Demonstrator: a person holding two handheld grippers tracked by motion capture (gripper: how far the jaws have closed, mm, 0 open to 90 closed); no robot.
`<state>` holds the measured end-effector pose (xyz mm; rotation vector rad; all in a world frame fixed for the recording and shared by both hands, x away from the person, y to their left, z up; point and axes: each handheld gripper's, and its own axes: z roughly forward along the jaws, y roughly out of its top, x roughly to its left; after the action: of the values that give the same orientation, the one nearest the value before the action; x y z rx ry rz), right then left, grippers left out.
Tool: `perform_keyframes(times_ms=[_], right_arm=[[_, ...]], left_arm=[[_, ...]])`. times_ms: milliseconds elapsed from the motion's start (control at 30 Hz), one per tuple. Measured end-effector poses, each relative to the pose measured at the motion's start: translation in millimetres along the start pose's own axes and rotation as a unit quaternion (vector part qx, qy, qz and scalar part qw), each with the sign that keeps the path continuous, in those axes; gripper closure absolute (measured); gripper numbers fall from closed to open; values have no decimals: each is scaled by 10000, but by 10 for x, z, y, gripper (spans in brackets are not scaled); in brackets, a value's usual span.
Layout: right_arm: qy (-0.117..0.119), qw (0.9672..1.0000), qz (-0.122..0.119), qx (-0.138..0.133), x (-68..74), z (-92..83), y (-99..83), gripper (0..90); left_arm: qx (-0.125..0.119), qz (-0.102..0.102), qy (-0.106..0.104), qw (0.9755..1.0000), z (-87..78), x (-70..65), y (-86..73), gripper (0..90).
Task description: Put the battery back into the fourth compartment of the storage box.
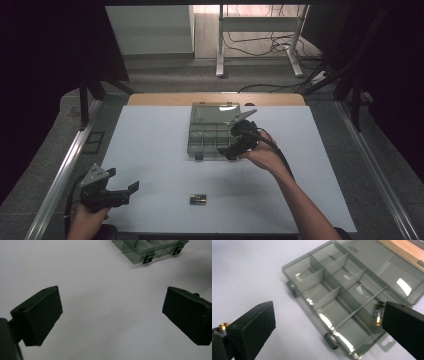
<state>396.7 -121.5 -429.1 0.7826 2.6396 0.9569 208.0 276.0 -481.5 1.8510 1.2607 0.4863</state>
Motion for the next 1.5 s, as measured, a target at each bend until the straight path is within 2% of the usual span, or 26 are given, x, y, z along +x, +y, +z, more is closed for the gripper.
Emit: perform_keyframes(times_ms=[200,367,567,633,667,833,1033,1233,1333,1500], right_arm=[[194,9998,69,-5,156,-11,-73,0],[248,9996,101,64,242,-12,-101,0],[335,9990,47,301,414,-5,-121,0],[335,9989,30,330,439,-4,-125,12],[333,9988,-21,356,495,-3,-139,51],[330,9984,-185,425,590,23,-166,124],[411,9973,-289,538,673,82,-183,164],[576,9941,-563,729,862,217,-201,217],[711,9926,-490,858,918,286,-208,257],[800,9894,-681,1007,1030,388,-216,329]], left_arm=[[-5,-8,1,10000,0,0,0,33],[-5,-11,1,10000,-1,0,0,33],[-10,-7,-1,10000,-3,1,-1,33],[-13,-4,-1,10000,-4,0,-1,33],[-13,-2,-2,10000,-5,0,-2,33],[-20,-4,-6,10000,-8,0,-2,33],[-33,-26,-21,10000,-10,7,-3,33],[-47,-31,-21,10000,-9,7,-5,33],[-50,-36,-22,10000,-11,8,-5,33],[-49,-45,-28,10000,-10,11,-6,33]])
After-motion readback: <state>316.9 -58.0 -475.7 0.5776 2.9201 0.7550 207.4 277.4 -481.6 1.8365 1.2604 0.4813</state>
